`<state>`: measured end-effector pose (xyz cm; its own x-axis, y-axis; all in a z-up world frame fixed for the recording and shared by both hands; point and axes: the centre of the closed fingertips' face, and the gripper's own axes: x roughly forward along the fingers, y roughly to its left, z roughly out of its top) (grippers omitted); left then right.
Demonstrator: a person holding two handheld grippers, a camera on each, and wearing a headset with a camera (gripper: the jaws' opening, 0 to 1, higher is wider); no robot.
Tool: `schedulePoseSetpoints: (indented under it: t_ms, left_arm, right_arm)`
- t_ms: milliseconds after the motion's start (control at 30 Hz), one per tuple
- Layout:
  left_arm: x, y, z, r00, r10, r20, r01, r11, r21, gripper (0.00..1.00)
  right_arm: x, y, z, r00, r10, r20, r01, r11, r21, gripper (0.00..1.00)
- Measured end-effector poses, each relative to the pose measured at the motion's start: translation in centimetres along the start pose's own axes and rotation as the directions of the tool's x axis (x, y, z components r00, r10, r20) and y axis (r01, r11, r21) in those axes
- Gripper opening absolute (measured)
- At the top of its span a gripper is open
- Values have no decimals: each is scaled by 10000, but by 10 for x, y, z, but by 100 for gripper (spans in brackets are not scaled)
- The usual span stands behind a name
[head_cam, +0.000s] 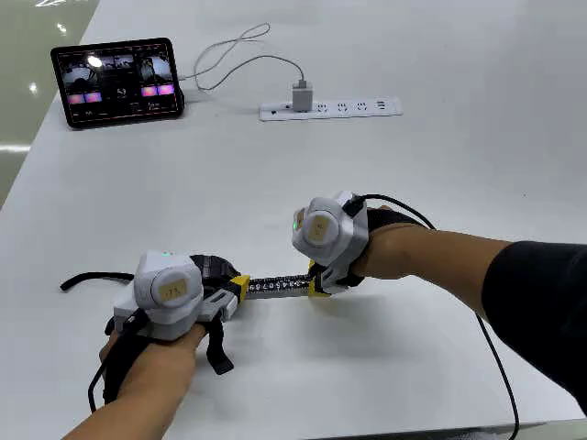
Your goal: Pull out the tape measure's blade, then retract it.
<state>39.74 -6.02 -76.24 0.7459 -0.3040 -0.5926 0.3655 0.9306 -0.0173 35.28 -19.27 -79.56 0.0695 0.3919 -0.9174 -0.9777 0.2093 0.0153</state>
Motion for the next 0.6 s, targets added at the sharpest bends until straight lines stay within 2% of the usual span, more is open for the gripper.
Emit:
schedulePoseSetpoints:
  t_ms: [600]
  left_arm:
    - [0,1,1,9999,-158,70,158,9998,-90,61]
  right_arm:
    - [4,0,10,9995,-5,304,7,10000,-79,10]
